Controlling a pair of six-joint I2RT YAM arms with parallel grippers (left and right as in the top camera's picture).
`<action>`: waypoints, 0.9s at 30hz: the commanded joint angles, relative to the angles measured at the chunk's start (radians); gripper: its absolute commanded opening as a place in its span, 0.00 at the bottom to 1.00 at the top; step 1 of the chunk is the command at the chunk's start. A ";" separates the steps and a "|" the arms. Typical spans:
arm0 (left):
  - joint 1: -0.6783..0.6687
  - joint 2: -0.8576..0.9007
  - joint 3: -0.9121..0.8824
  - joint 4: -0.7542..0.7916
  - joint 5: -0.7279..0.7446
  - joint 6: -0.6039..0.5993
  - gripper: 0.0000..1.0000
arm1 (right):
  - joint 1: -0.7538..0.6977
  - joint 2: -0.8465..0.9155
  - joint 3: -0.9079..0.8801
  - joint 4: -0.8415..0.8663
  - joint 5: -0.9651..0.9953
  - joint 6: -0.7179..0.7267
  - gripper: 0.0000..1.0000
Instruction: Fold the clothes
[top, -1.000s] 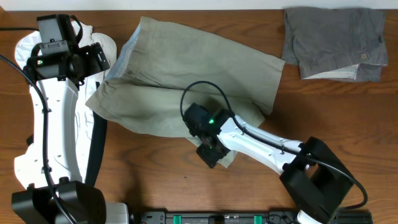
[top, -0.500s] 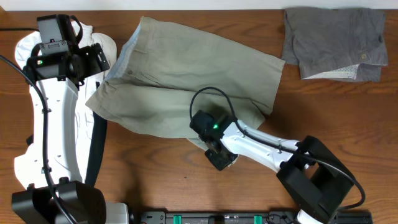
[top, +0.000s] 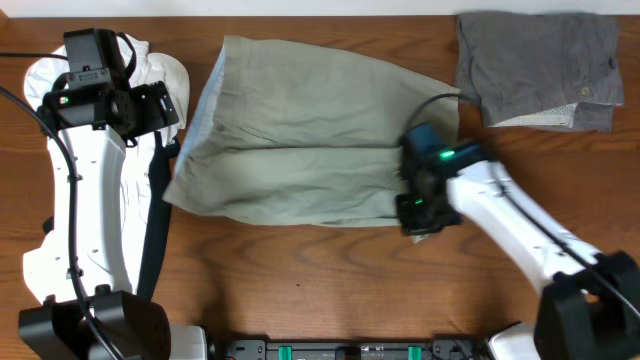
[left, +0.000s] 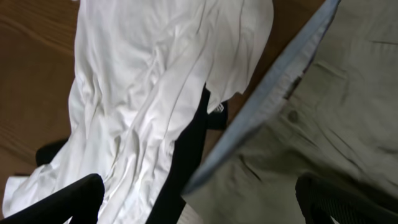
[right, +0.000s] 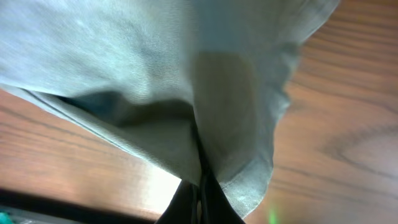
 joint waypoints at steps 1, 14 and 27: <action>0.005 0.003 0.013 -0.032 -0.008 -0.009 1.00 | -0.107 -0.032 -0.004 -0.035 -0.109 -0.109 0.01; 0.005 -0.015 0.013 -0.238 0.111 -0.040 1.00 | -0.419 -0.033 0.032 -0.066 -0.113 -0.206 0.01; 0.002 -0.019 0.011 -0.429 0.208 -0.036 0.91 | -0.451 -0.033 0.097 -0.047 -0.180 -0.294 0.59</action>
